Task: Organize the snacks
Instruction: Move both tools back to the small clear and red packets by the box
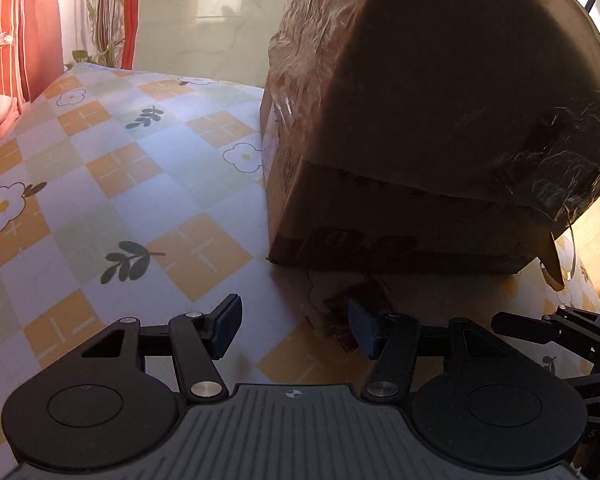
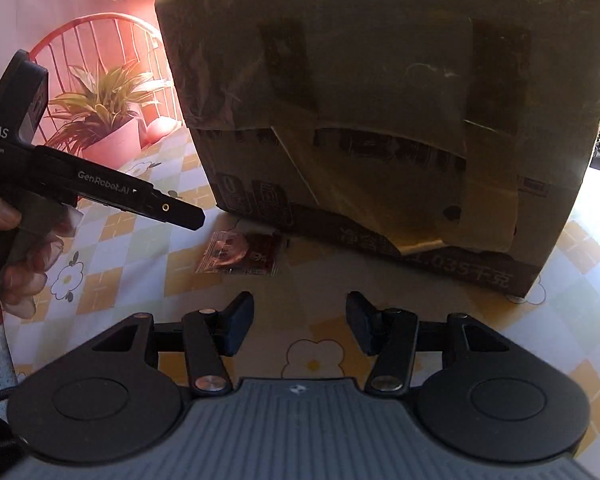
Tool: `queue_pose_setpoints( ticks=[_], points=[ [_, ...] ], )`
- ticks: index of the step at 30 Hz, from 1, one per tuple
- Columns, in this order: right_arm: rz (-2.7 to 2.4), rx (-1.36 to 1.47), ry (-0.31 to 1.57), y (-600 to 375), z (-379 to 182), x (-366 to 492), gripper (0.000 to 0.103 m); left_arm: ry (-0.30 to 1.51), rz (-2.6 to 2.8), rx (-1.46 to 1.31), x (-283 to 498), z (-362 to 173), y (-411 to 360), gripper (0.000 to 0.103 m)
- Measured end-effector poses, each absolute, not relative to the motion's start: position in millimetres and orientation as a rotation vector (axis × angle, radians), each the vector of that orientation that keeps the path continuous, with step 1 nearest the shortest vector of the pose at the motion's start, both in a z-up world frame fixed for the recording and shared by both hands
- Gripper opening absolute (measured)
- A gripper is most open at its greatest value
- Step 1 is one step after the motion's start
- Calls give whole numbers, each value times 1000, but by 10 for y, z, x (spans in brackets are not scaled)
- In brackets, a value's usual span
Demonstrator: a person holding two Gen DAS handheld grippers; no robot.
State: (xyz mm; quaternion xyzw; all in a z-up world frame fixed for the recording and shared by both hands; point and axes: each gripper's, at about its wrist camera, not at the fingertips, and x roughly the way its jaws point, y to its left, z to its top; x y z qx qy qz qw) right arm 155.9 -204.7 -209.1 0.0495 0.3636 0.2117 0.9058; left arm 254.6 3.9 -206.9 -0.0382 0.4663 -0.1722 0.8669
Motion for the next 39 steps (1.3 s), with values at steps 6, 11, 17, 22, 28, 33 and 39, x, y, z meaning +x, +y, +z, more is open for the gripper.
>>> queue_pose_setpoints(
  ticks=[6,11,17,22,28,33,39],
  points=[
    [457,51,756,-2025,-2114,1606,55,975,-407,-18,2576,-2170,-276,60],
    [443,44,777,-2140,-2186,1574,55,967,-545,47,2455,-2185,-581,58],
    [426,-4,788,-2251,-2235,1513,55,980,-704,56,2354,-2193,-935,56],
    [394,-49,786,-2387,-2260,1515,61,998,-740,35,2322,-2194,-1033,54],
    [438,-80,758,-2422,-2255,1621,70,1006,-655,-22,2437,-2217,-696,50],
    [466,-22,785,-2368,-2311,1801,67,1020,-605,-84,2438,-2199,-427,49],
    [519,67,819,-2296,-2299,1668,64,1033,-597,-78,2336,-2166,-262,49]
  ],
)
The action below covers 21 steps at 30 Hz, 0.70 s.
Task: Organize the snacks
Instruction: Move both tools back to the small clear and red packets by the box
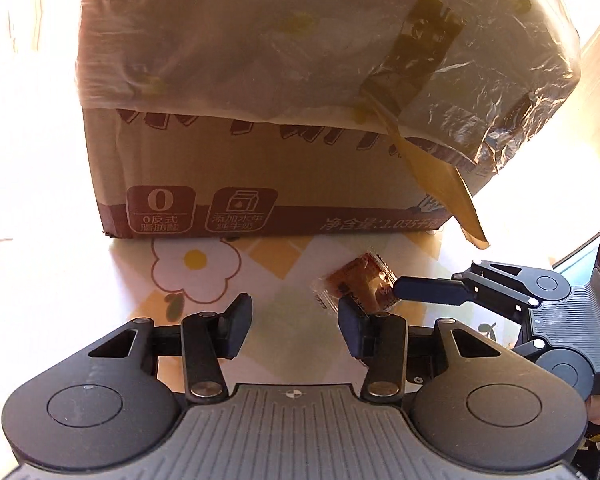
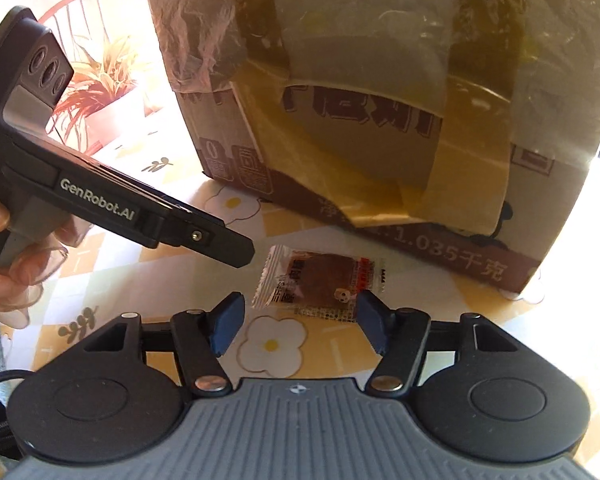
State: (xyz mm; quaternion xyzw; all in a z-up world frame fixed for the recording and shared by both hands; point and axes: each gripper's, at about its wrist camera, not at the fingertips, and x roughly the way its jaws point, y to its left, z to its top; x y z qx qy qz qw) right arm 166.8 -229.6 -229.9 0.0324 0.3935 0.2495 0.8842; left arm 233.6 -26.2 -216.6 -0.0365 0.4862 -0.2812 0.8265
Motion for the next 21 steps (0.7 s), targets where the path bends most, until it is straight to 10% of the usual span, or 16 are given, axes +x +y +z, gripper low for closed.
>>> queue_pose_setpoints(
  ticks=[21],
  points=[
    [490,-89,746,-2187,-2397,1667,62,1061,-641,-163,2350,-2360,-919,45]
  ],
)
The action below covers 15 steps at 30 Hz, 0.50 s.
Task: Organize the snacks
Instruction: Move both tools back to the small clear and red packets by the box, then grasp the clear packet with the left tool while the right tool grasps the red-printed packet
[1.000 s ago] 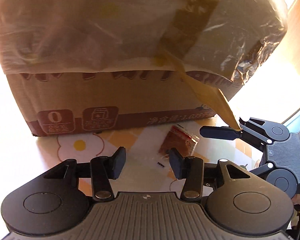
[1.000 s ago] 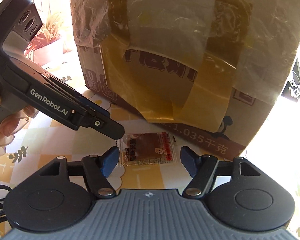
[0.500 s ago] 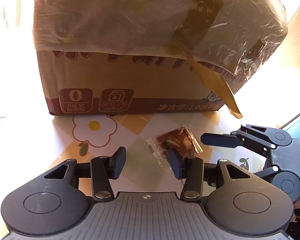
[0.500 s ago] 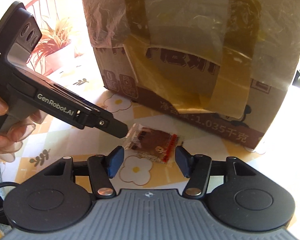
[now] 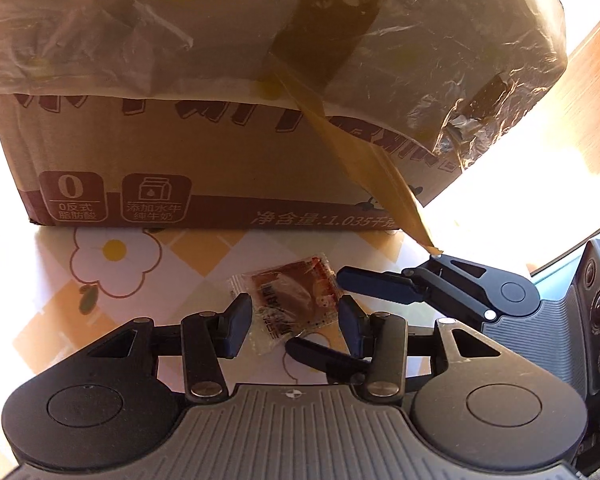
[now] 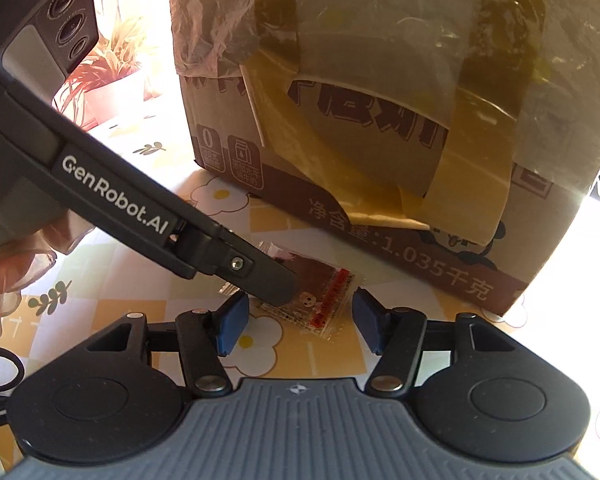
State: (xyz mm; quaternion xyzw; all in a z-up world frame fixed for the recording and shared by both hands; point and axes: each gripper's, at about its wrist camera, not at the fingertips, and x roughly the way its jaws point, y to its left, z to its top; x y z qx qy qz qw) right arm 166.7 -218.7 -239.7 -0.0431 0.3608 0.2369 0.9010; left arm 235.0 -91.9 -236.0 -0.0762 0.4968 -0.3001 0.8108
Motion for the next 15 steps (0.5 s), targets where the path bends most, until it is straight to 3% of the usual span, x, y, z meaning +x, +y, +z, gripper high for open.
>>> queue_pose_setpoints(
  ticks=[6,10,15],
  points=[
    [489,-92,735,-2208,-2412,1613,61,1048,-674,-159,2362,-2305,-1132,41],
    [506,-128,745,-2193,-2378,1612,54,1019,-618,-121,2391,-2231,-1078,41],
    [503,-120,762,-2208,-2367,1674,55,1034,-541,-105,2472,-2274,-989,39]
  ],
)
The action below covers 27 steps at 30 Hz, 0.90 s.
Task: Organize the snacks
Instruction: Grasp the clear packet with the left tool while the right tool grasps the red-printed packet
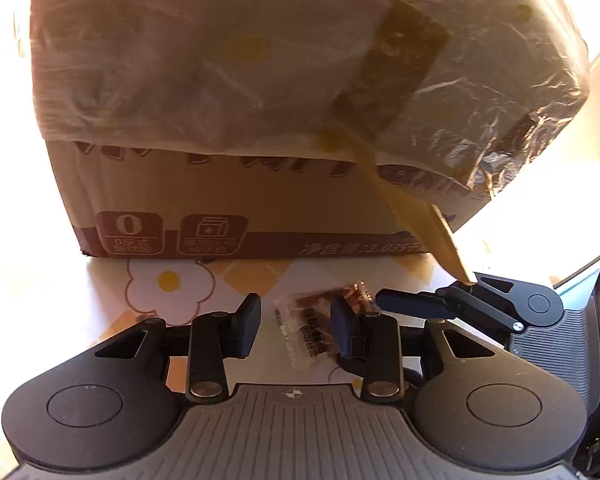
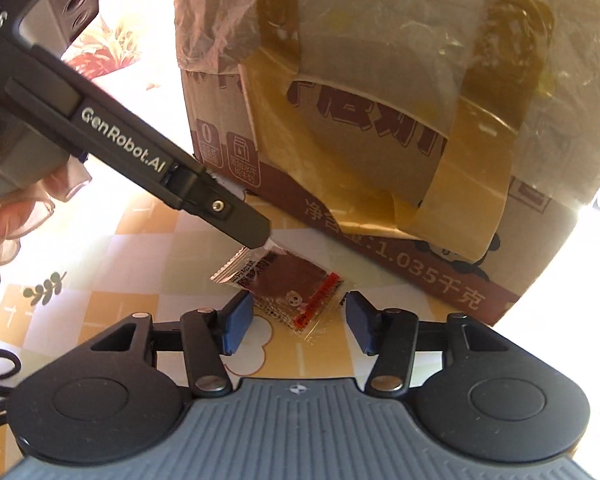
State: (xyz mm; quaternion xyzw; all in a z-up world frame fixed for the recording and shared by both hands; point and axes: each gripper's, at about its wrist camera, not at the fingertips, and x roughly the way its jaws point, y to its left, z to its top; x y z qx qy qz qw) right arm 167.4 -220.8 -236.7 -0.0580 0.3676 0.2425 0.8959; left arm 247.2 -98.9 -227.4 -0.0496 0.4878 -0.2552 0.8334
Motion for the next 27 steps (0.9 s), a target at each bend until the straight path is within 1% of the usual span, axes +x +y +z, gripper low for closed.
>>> queue_pose_setpoints(
  ticks=[2,4,5,6,7,8,9,10,14,15,17,18,19,21,22,27],
  points=[
    [506,-130,755,-2180,-2372,1672,54,1042,-534,-105,2466,-2308,-1003,39],
    [527,-133,753,-2154,-2361,1665,40,1054,-540,-98,2440,-2352,-1044,39],
    [539,-144,752,-2129,-2352,1654,36,1058,-542,-97,2434,-2368,-1063,39],
    [553,-153,751,-2100,-2343,1645,27,1049,-543,-96,2425,-2377,-1089,39],
    [562,-156,750,-2079,-2337,1637,23,1047,-542,-99,2431,-2401,-1124,39],
    [559,-157,749,-2067,-2337,1634,21,1048,-542,-107,2431,-2440,-1125,39],
    [572,-143,748,-2082,-2347,1653,14,1048,-542,-115,2443,-2452,-1136,39],
    [578,-131,749,-2078,-2350,1650,10,1049,-543,-121,2452,-2462,-1144,39],
    [575,-133,770,-2024,-2331,1662,8,1049,-547,-121,2474,-2532,-1159,39],
    [572,-140,784,-1988,-2310,1692,8,1048,-546,-119,2486,-2530,-1138,39],
    [564,-167,769,-1956,-2260,1714,23,1044,-549,-113,2514,-2540,-1117,39],
    [564,-170,762,-1958,-2252,1725,47,1043,-551,-113,2499,-2519,-1027,39],
    [560,-170,761,-1964,-2253,1743,58,1043,-552,-114,2444,-2449,-852,39],
    [550,-168,784,-1970,-2287,1796,56,1043,-554,-117,2457,-2437,-815,39],
    [545,-165,805,-1970,-2317,1828,57,1043,-555,-121,2466,-2435,-805,39],
    [537,-125,777,-1976,-2365,1808,57,1055,-576,-223,2528,-2471,-723,39]
  ],
)
